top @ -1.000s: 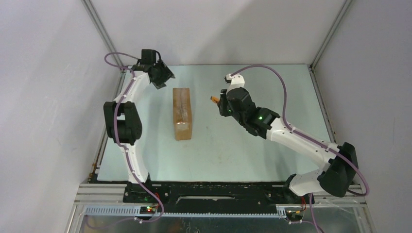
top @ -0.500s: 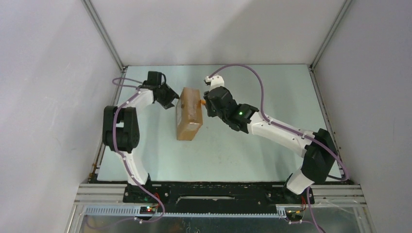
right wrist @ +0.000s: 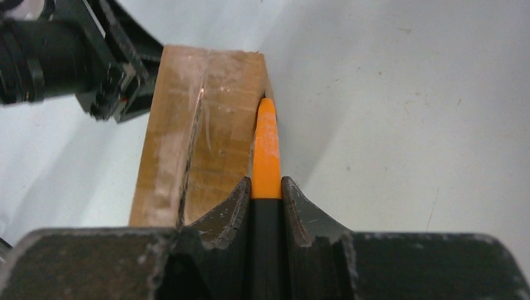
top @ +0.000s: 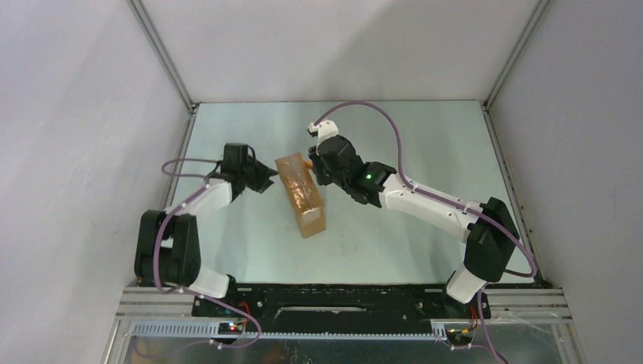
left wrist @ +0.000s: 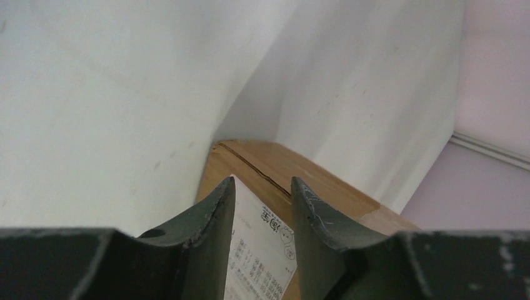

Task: Unpack the express box
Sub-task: Cut the express box at the center of the board.

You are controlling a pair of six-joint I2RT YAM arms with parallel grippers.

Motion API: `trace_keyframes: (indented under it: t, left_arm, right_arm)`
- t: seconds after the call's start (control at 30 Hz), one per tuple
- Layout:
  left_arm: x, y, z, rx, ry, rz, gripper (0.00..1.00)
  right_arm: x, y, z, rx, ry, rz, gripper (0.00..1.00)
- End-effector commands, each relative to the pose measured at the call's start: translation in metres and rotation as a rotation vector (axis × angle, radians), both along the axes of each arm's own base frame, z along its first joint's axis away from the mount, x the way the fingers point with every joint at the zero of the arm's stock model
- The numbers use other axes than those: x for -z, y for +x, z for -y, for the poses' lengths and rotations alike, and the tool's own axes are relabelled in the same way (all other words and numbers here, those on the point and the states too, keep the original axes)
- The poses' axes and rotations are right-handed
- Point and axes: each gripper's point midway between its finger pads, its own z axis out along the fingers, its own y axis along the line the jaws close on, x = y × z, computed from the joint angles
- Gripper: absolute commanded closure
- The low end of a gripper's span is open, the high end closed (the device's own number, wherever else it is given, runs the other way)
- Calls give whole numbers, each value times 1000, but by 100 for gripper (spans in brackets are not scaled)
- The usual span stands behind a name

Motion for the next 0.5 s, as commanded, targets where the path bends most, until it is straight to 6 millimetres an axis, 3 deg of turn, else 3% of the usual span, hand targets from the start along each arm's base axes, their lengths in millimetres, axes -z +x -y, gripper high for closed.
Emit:
trace_keyframes:
  t: [0.0, 0.1, 0.23, 0.47]
  left_arm:
    - [-5, -38, 20, -31, -53, 19, 59]
    - [0, -64, 33, -30, -61, 10, 60]
    - [-5, -81, 38, -19, -61, 21, 60]
    - [-34, -77, 24, 15, 70, 77, 56]
  right_arm:
    - [-31, -4, -26, -81, 96, 39, 100]
    - [-29, -7, -30, -104, 92, 38, 100]
    - [-25, -8, -30, -112, 76, 29, 100]
    - [-15, -7, -20, -95, 26, 26, 100]
